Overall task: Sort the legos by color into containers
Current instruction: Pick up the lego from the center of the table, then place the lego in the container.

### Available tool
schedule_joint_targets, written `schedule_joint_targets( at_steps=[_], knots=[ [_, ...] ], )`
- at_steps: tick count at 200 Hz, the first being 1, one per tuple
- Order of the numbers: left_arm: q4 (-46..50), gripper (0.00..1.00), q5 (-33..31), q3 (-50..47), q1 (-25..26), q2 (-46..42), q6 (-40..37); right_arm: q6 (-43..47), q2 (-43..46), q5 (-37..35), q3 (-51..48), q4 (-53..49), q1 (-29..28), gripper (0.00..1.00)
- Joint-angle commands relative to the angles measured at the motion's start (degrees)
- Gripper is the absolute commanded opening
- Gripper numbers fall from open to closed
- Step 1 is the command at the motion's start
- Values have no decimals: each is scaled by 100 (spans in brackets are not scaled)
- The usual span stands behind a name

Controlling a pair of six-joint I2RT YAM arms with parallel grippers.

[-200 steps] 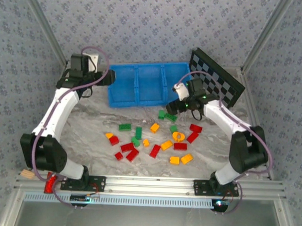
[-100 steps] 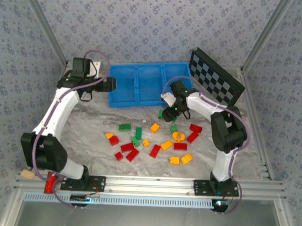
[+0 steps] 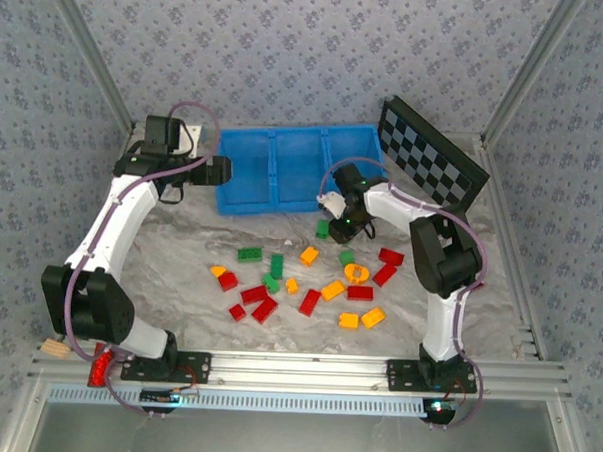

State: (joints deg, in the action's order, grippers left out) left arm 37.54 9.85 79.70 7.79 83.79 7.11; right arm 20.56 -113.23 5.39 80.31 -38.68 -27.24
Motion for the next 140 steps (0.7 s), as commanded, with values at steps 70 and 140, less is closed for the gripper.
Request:
schedule_joint_targets(
  at_steps=[70, 140],
  knots=[
    [104, 99, -1, 10, -22, 40, -160, -865, 1233, 193, 451, 176, 893, 26],
    [104, 99, 254, 79, -22, 274, -83, -1504, -548, -794, 2416, 335, 881, 30]
  ],
)
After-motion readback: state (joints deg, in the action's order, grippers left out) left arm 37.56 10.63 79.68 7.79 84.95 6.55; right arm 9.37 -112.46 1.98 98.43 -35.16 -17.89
